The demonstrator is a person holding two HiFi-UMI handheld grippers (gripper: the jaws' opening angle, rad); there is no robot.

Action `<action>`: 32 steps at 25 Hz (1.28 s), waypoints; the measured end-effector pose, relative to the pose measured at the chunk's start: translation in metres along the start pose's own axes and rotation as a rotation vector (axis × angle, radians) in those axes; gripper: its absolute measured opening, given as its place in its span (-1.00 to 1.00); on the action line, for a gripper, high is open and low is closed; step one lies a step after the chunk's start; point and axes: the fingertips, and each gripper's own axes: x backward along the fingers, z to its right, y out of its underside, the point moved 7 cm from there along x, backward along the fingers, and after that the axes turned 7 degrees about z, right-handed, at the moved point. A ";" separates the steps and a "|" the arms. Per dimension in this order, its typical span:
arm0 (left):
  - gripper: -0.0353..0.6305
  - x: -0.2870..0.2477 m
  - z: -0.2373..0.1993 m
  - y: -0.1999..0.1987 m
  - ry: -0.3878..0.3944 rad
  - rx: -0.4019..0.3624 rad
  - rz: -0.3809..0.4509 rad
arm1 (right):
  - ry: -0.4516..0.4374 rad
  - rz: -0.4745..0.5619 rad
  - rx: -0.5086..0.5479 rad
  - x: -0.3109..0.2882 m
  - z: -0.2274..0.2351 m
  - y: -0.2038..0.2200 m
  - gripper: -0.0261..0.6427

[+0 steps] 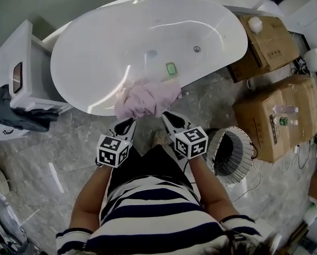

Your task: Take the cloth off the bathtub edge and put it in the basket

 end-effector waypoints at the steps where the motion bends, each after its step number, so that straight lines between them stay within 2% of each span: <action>1: -0.81 -0.007 0.000 0.000 -0.005 -0.003 -0.015 | -0.002 -0.010 -0.003 -0.004 0.008 -0.001 -0.83; 10: -0.80 -0.026 -0.009 0.000 -0.094 0.010 -0.063 | -0.024 -0.116 0.000 -0.041 0.045 0.014 -0.83; 16: -0.79 -0.037 -0.022 0.004 -0.063 -0.027 -0.119 | -0.023 -0.161 -0.004 -0.061 0.050 0.019 -0.81; 21: -0.57 -0.056 -0.033 -0.002 0.000 0.004 -0.148 | -0.020 -0.204 -0.025 -0.078 0.055 0.021 -0.50; 24: -0.50 -0.066 -0.040 -0.005 0.020 -0.030 -0.177 | 0.001 -0.214 -0.020 -0.090 0.058 0.019 -0.39; 30: -0.42 -0.071 -0.058 -0.007 0.019 -0.024 -0.215 | 0.051 -0.253 0.012 -0.115 0.066 0.019 -0.05; 32: -0.42 -0.069 -0.065 -0.008 0.009 -0.025 -0.220 | 0.068 -0.273 0.016 -0.121 0.067 0.020 0.00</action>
